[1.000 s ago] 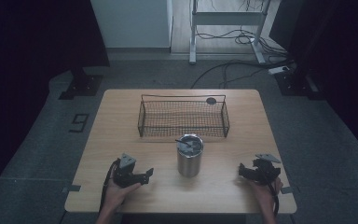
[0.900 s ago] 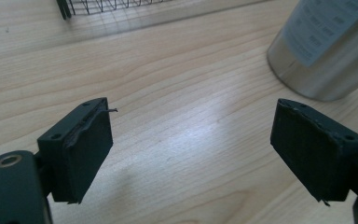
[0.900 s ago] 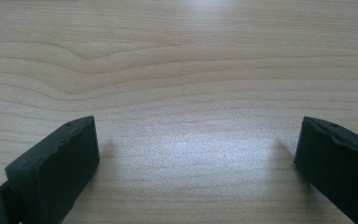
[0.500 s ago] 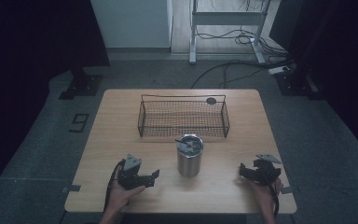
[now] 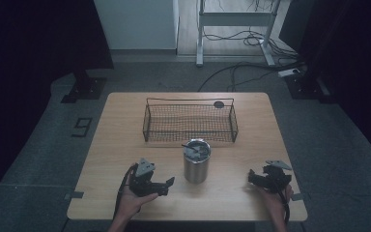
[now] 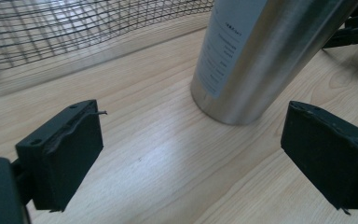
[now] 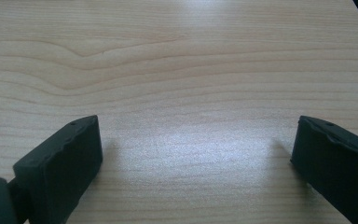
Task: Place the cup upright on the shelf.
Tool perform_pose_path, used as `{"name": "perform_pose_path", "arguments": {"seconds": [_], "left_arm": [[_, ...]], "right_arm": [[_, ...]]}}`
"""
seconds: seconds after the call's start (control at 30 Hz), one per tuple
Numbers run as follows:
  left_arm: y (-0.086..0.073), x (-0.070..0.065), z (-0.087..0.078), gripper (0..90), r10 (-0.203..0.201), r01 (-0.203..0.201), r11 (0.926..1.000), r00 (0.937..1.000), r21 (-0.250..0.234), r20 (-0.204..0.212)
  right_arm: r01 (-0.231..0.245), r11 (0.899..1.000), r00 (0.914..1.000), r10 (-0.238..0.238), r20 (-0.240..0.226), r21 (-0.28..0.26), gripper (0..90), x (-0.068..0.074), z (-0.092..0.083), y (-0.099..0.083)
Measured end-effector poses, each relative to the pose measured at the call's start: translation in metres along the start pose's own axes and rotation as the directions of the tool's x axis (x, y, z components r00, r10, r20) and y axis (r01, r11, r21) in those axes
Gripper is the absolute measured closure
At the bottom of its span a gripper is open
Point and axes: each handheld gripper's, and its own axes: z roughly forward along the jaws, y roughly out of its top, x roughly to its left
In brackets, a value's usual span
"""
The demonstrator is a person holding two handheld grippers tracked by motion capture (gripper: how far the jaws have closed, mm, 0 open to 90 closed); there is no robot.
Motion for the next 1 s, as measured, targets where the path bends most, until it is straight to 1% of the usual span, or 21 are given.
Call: {"name": "perform_pose_path", "arguments": {"seconds": [0.1, 0.2, 0.33, 0.47, 0.6, 0.73, 0.8, 0.93, 1.0], "left_arm": [[0.003, -0.003, 0.008, 3.8, 0.007, -0.007, 0.9998, 0.9998, 0.016, 0.017], [0.005, -0.006, 0.012, 3.7, 0.012, -0.013, 0.9996, 0.9996, 0.025, 0.026], [0.008, -0.010, 0.018, 3.5, 0.007, -0.008, 0.9994, 0.9988, 0.033, 0.048], [0.011, -0.012, 0.022, 3.4, -0.002, 0.000, 0.9995, 0.9991, 0.031, 0.043], [0.014, -0.015, 0.025, 2.8, 0.000, -0.001, 0.9995, 0.9994, 0.031, 0.036], [0.017, -0.017, 0.028, 2.6, -0.002, 0.002, 0.9999, 0.9989, 0.011, 0.047], [0.019, -0.018, 0.031, 2.6, -0.002, 0.001, 0.9999, 0.9988, 0.011, 0.048], [0.023, -0.024, 0.036, 2.5, 0.016, -0.017, 0.9997, 0.9989, 0.016, 0.045], [0.026, -0.027, 0.038, 2.4, 0.029, -0.029, 0.9995, 0.9982, 0.009, 0.053]], "right_arm": [[0.001, 1.000, 1.0000, -0.001, 0.000, 0.001, 1.5, 0.000, 0.000, 0.000], [0.000, 1.000, 1.0000, 0.000, 0.001, 0.001, 1.5, 0.000, 0.000, 0.000], [0.000, 1.000, 1.0000, 0.000, 0.001, 0.001, 1.6, 0.000, 0.000, 0.000], [-0.001, 1.000, 1.0000, 0.001, 0.002, 0.001, 1.8, 0.000, 0.000, 0.000], [-0.001, 1.000, 1.0000, 0.001, 0.002, 0.000, 1.8, 0.000, 0.000, 0.000], [-0.001, 1.000, 1.0000, 0.001, 0.002, 0.000, 1.8, 0.000, 0.000, 0.000], [-0.001, 1.000, 1.0000, 0.001, 0.002, 0.000, 1.8, 0.000, 0.000, 0.000], [-0.002, 1.000, 1.0000, 0.002, 0.003, 0.000, 1.9, 0.000, 0.000, 0.000], [-0.002, 1.000, 1.0000, 0.002, 0.003, 0.000, 1.9, 0.000, 0.000, 0.000]]}}
